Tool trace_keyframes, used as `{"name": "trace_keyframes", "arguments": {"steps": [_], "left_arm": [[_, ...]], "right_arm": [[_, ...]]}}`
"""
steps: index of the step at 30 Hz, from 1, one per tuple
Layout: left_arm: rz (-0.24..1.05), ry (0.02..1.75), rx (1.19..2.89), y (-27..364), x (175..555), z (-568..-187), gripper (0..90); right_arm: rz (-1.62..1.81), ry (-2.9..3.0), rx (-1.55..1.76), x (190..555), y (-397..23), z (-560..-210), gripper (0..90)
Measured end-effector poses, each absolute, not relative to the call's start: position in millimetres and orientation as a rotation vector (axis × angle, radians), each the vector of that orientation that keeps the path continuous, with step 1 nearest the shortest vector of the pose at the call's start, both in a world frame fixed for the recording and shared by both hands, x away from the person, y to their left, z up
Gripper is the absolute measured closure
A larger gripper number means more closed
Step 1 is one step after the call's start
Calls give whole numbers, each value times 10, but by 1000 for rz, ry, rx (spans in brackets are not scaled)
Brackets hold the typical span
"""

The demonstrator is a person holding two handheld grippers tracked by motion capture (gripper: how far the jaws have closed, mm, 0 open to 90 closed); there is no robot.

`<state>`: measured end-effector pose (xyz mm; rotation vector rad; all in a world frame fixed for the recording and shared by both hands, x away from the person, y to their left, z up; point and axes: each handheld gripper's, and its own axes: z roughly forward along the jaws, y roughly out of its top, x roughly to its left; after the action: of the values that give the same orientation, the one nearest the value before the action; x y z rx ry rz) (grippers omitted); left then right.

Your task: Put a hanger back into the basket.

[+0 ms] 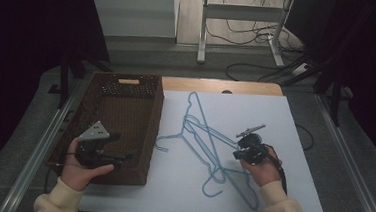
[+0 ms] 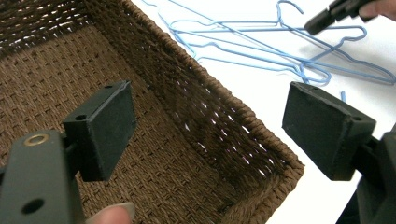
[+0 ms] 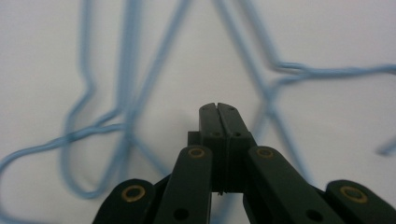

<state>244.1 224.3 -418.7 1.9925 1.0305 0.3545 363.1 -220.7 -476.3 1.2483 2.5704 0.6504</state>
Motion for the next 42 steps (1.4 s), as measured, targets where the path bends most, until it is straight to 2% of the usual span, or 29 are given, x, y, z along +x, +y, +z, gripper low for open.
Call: {"name": "trace_keyframes", "arguments": {"steps": [2, 8, 14, 20, 22, 28, 42], "left_arm": [[354, 1032, 1991, 2246, 2443, -4187, 174], [355, 1032, 1996, 2242, 2446, -4193, 174], [353, 1036, 1994, 2251, 2448, -4199, 174], [357, 1031, 1992, 2249, 2437, -4183, 174], [356, 1031, 1993, 2246, 2439, -4186, 174], [355, 1029, 1997, 2231, 2439, -4190, 174], [368, 1008, 1996, 2161, 2437, -4150, 179]], "right_arm": [[638, 2541, 1291, 3696, -2288, -4776, 897], [599, 2511, 1360, 3856, -2329, -4852, 759], [527, 2543, 1351, 3828, -2255, -4919, 711], [489, 2552, 1340, 3803, -2216, -4965, 721], [476, 2555, 1334, 3794, -2184, -4962, 787], [465, 2547, 1348, 3814, -2186, -4957, 867], [654, 2503, 1226, 3718, -2361, -4720, 873]]}}
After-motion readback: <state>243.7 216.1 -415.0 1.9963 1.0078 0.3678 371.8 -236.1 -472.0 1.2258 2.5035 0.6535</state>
